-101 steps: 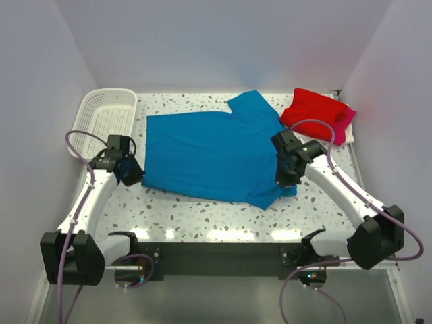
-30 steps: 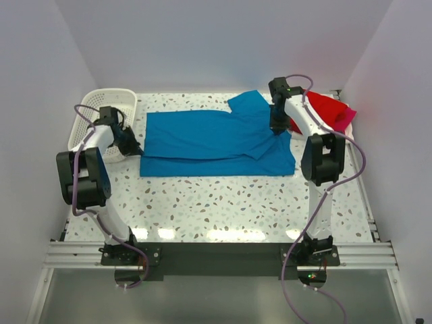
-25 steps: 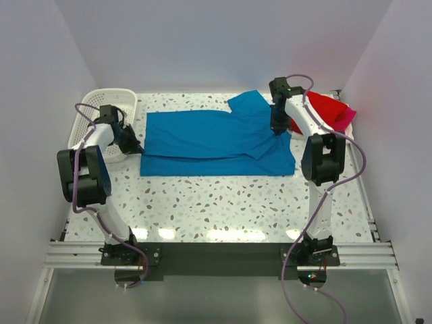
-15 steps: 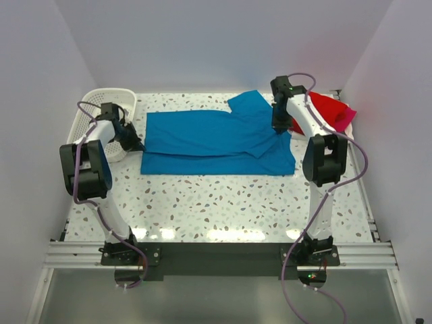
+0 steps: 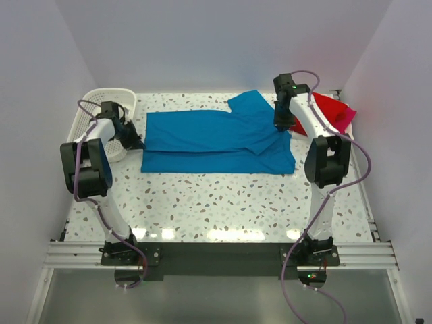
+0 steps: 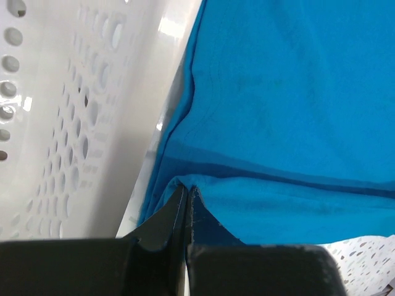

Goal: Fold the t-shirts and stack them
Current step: Fold the tshirt

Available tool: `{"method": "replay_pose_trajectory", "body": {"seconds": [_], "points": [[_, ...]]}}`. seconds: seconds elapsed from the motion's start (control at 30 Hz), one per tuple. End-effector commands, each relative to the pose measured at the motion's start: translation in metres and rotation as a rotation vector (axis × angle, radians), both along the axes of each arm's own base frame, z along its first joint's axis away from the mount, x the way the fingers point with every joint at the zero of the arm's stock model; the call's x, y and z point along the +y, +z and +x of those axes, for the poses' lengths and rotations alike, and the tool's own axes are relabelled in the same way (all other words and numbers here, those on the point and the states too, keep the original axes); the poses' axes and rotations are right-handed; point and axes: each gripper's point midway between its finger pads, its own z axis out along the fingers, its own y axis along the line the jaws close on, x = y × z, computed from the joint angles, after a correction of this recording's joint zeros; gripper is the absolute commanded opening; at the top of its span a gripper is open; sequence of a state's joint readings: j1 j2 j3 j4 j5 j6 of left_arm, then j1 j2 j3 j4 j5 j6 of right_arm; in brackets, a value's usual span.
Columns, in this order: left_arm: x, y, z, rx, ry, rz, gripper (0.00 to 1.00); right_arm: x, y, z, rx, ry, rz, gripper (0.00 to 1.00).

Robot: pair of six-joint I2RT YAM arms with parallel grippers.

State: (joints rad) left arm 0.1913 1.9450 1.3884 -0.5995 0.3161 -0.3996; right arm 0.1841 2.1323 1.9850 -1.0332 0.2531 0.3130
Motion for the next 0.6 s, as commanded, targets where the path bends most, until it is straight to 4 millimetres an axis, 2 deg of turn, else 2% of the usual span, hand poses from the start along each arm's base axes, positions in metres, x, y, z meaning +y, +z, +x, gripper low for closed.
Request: {"method": "replay_pose_trajectory", "body": {"seconds": [0.0, 0.03, 0.07, 0.13, 0.17, 0.2, 0.27, 0.3, 0.33, 0.4, 0.43, 0.47, 0.5, 0.53, 0.57], "points": [[0.015, 0.003, 0.016, -0.037, 0.008, 0.029, 0.0, -0.007, 0.02, 0.003, -0.043, -0.003, -0.01, 0.0], [0.015, 0.005, 0.02, -0.046, 0.005, 0.024, 0.05, -0.005, 0.021, 0.005, -0.045, 0.0, -0.005, 0.0], [0.013, 0.013, 0.027, -0.07, 0.003, 0.01, 0.22, -0.004, 0.019, 0.008, -0.045, -0.001, 0.0, 0.0], [0.01, 0.024, 0.037, -0.11, 0.0, -0.01, 0.43, 0.001, 0.031, 0.019, -0.085, 0.003, 0.025, 0.18], [0.008, 0.031, 0.043, -0.129, 0.004, -0.024, 0.6, 0.001, 0.036, 0.023, -0.1, 0.0, 0.041, 0.3], [0.009, 0.047, 0.053, -0.178, 0.002, -0.019, 0.67, 0.006, 0.051, 0.032, -0.143, 0.006, 0.073, 0.55], [0.007, 0.067, 0.063, -0.234, 0.002, -0.014, 0.8, 0.008, 0.067, 0.039, -0.194, -0.003, 0.102, 0.68], [0.007, 0.086, 0.07, -0.286, -0.001, -0.003, 0.83, 0.009, 0.083, 0.044, -0.243, -0.004, 0.118, 0.75], [0.004, 0.095, 0.073, -0.311, -0.009, 0.005, 0.87, 0.013, 0.091, 0.044, -0.266, 0.002, 0.138, 0.77], [-0.002, 0.113, 0.075, -0.362, -0.023, 0.033, 0.9, 0.016, 0.104, 0.041, -0.306, 0.015, 0.166, 0.81], [-0.006, 0.115, 0.074, -0.371, -0.036, 0.043, 0.92, 0.021, 0.104, 0.037, -0.306, 0.029, 0.193, 0.81], [-0.011, 0.112, 0.07, -0.367, -0.054, 0.058, 0.92, 0.022, 0.089, 0.029, -0.268, 0.028, 0.201, 0.81], [-0.017, 0.117, 0.067, -0.381, -0.071, 0.063, 0.92, 0.025, 0.087, 0.027, -0.274, 0.038, 0.216, 0.81], [-0.031, 0.115, 0.064, -0.38, -0.108, 0.068, 0.93, 0.035, 0.092, 0.018, -0.28, 0.062, 0.27, 0.8], [-0.039, 0.105, 0.056, -0.357, -0.123, 0.076, 0.93, 0.038, 0.068, 0.003, -0.219, 0.062, 0.285, 0.78]]}}
